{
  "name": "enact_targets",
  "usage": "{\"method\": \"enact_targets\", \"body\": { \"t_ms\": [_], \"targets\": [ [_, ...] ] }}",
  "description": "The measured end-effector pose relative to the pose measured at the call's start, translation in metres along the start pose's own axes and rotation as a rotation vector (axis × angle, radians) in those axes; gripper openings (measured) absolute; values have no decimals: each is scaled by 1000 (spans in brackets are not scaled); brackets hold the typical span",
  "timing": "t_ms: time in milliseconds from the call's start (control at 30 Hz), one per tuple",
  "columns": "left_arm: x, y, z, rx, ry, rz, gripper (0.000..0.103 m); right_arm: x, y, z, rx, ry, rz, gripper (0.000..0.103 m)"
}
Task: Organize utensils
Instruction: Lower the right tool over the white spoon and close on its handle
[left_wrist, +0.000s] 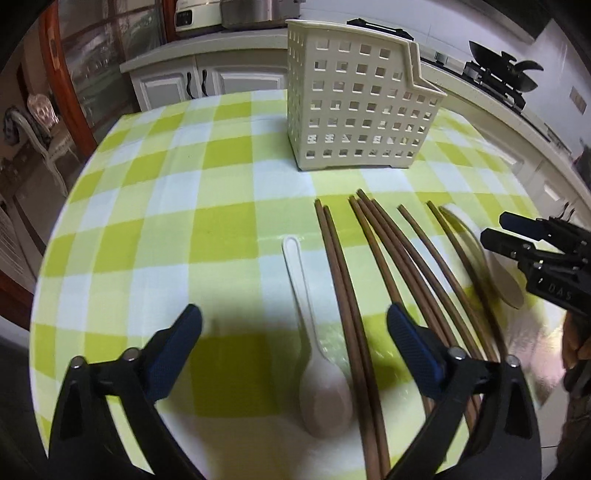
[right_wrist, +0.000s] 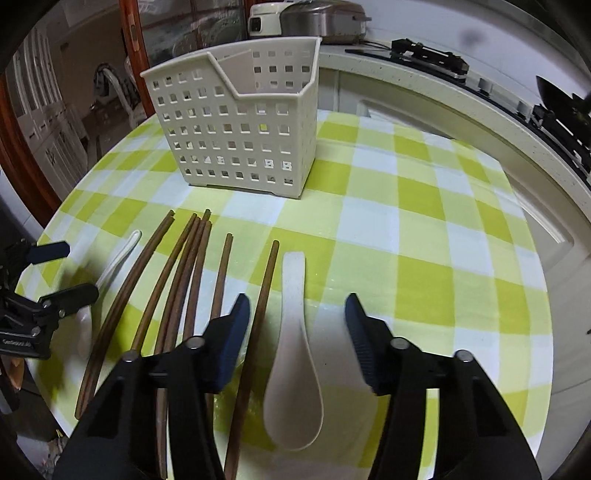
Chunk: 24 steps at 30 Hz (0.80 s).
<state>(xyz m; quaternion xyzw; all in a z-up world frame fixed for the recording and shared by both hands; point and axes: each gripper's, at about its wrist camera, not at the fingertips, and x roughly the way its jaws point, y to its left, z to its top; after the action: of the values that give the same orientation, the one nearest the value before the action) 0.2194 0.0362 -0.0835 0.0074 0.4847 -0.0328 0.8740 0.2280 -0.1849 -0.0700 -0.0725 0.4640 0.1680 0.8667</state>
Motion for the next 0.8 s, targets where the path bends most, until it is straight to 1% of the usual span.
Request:
{"method": "enact_targets", "body": {
  "t_ms": [33, 67, 100, 167, 233, 267, 300, 367, 433, 500, 600, 667, 700, 733, 800],
  "targets": [
    [3, -1, 2, 5, 5, 5, 81, 3, 0, 2, -9, 12, 1, 44],
    [6, 0, 3, 4, 12, -1, 77, 5, 0, 3, -18, 21, -1, 41],
    [11, 2, 3, -7, 25, -15, 73, 8, 1, 4, -27, 33, -5, 41],
    [16, 3, 3, -22, 46, -37, 72, 14, 2, 6, -43, 53, -9, 40],
    [19, 3, 3, -19, 52, -35, 69, 18, 3, 7, -58, 65, -15, 38],
    [20, 3, 3, -17, 53, -31, 67, 20, 3, 7, -63, 70, -18, 36],
    [22, 3, 3, -17, 57, -29, 62, 21, 3, 8, -66, 74, -22, 35],
    [25, 5, 5, -32, 66, -34, 58, 25, 2, 9, -66, 81, -24, 34],
    [29, 9, 7, -49, 74, -32, 50, 29, 0, 10, -63, 85, -24, 34],
    [29, 11, 9, -54, 69, -28, 47, 31, 0, 11, -65, 90, -26, 34],
    [31, 12, 12, -64, 72, -37, 39, 35, 1, 13, -74, 94, -29, 34],
    [32, 11, 14, -61, 77, -46, 31, 37, 1, 16, -81, 97, -32, 34],
    [32, 10, 15, -58, 79, -48, 26, 38, 0, 17, -82, 100, -33, 34],
    [32, 8, 15, -53, 82, -49, 24, 40, 0, 18, -83, 102, -33, 34],
    [32, 2, 15, -38, 88, -48, 24, 41, 1, 19, -87, 106, -29, 34]
  ]
}}
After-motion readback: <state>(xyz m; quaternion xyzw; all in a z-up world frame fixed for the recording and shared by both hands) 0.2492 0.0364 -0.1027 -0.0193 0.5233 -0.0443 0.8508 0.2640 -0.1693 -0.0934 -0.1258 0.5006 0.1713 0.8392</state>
